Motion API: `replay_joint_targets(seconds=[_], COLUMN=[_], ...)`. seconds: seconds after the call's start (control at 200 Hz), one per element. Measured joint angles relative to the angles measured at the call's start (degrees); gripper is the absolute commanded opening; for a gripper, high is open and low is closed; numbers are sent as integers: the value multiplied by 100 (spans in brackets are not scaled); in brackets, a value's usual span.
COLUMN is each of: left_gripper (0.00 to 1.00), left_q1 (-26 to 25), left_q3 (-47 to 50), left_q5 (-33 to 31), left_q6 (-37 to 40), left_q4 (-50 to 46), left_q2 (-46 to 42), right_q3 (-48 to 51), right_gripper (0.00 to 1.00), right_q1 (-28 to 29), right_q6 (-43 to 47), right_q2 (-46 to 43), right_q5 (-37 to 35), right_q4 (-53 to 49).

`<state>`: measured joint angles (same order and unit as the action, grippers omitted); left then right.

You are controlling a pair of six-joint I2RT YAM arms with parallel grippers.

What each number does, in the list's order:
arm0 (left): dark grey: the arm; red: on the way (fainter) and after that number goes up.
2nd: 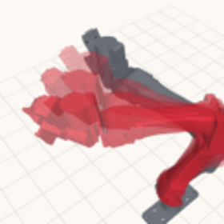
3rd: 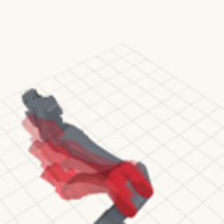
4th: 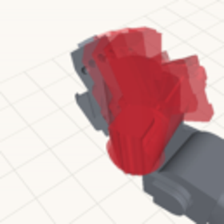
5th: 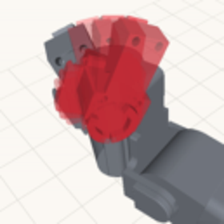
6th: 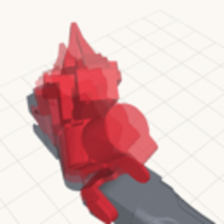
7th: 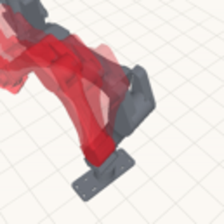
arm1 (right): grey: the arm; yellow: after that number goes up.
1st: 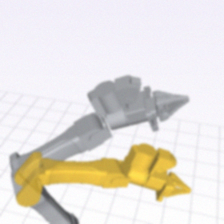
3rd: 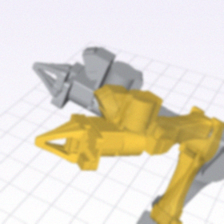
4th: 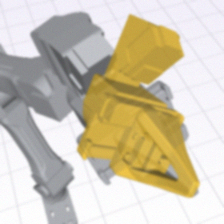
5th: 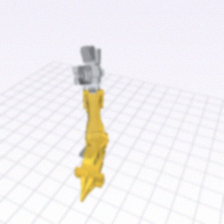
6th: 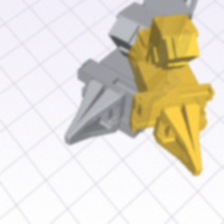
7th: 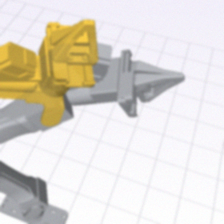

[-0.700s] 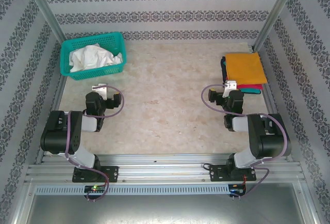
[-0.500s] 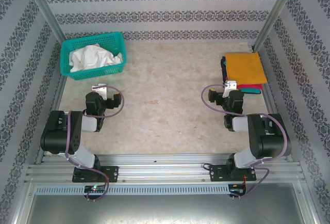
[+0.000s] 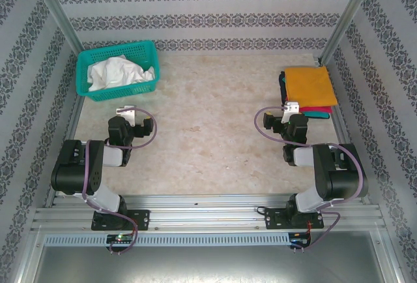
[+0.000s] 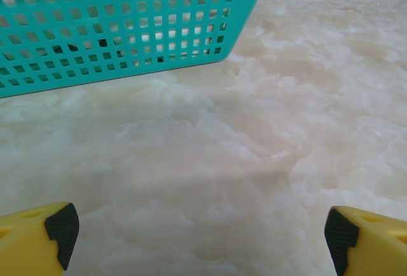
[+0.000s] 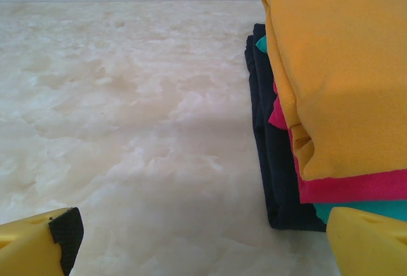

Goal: Fold and stack the t-shirts

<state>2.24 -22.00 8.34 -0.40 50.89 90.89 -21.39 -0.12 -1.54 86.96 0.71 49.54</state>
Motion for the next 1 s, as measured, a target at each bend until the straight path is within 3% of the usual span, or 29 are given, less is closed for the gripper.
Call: replay_joint_targets(seconds=[0.34, 0.649, 0.814, 0.999], left_gripper=[100, 100, 100, 100], left_q1=[0, -4, -9, -24], left_q3=[122, 334, -527, -2212], left_q5=[-481, -1099, -1294, -1692], left_q6=[-72, -367, -896, -1244], left_q4=[76, -682, -1823, -2736], left_q2=[-177, -2413, -2658, -1709], right_q3=[0, -118, -455, -868], right_gripper=[98, 98, 98, 98], right_q1=[-4, 133, 684, 1534], right_q6=[-4, -2, -2, 46], right_q2=[-11, -1353, -2035, -2422], right_q5=[2, -7, 66, 238], right_q4=[-2, -1108, -1982, -2675])
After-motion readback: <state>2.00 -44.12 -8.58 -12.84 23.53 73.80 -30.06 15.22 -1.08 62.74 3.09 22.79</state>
